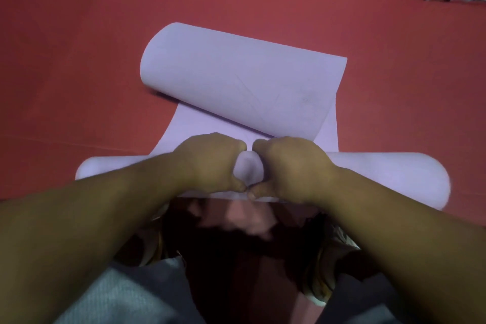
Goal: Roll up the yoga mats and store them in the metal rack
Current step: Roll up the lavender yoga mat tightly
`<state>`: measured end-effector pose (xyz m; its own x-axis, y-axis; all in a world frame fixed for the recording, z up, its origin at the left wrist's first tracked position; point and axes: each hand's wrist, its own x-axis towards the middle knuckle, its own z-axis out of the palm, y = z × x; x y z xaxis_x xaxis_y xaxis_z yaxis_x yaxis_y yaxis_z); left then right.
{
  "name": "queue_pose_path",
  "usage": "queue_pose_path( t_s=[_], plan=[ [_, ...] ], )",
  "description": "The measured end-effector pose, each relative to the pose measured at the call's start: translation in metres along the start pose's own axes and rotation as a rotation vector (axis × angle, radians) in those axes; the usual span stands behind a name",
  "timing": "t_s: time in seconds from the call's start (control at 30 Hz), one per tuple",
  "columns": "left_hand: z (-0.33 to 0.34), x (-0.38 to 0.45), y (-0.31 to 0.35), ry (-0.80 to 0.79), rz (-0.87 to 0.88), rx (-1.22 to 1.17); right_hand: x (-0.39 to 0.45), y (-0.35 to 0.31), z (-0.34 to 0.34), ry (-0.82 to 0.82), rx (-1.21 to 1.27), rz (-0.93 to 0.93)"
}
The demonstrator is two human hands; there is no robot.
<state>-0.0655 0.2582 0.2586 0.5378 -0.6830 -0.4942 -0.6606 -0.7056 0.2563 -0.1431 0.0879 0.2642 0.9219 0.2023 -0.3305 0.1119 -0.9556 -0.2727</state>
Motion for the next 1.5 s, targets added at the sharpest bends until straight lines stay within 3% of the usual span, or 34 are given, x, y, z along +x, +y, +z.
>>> queue_pose_path(
  t_s=[0.13,0.23,0.3,0.6,0.73,0.93,1.07,1.27,1.37,1.5],
  plan=[
    [-0.009,-0.002,-0.001,-0.092,0.052,0.005,-0.001,-0.002,0.004,-0.058,-0.003,-0.009],
    [0.001,-0.006,0.011,0.218,-0.076,0.196,0.004,0.007,0.0,-0.07,0.056,0.056],
    [0.01,-0.008,0.018,0.352,-0.064,0.32,0.006,0.012,-0.004,-0.098,0.095,0.084],
    [0.006,0.002,0.004,0.06,0.027,0.061,-0.006,-0.004,0.009,0.034,-0.074,0.061],
    [0.0,0.001,0.004,-0.093,0.068,0.018,-0.008,-0.006,0.012,-0.08,-0.033,0.048],
    [0.021,-0.007,0.017,0.26,0.061,0.231,-0.004,0.009,-0.007,-0.166,0.078,0.06],
    [0.028,-0.004,0.013,0.09,0.012,0.148,-0.004,0.003,0.004,-0.219,-0.028,0.05],
    [0.026,0.007,0.007,-0.117,0.068,-0.174,-0.01,0.004,0.014,-0.207,-0.122,0.04],
    [0.026,0.007,0.01,-0.052,0.085,-0.138,-0.01,0.01,0.007,-0.231,-0.126,0.06],
    [0.029,0.005,0.013,0.097,0.07,0.049,-0.009,0.022,-0.002,-0.289,0.081,0.116]
  ],
)
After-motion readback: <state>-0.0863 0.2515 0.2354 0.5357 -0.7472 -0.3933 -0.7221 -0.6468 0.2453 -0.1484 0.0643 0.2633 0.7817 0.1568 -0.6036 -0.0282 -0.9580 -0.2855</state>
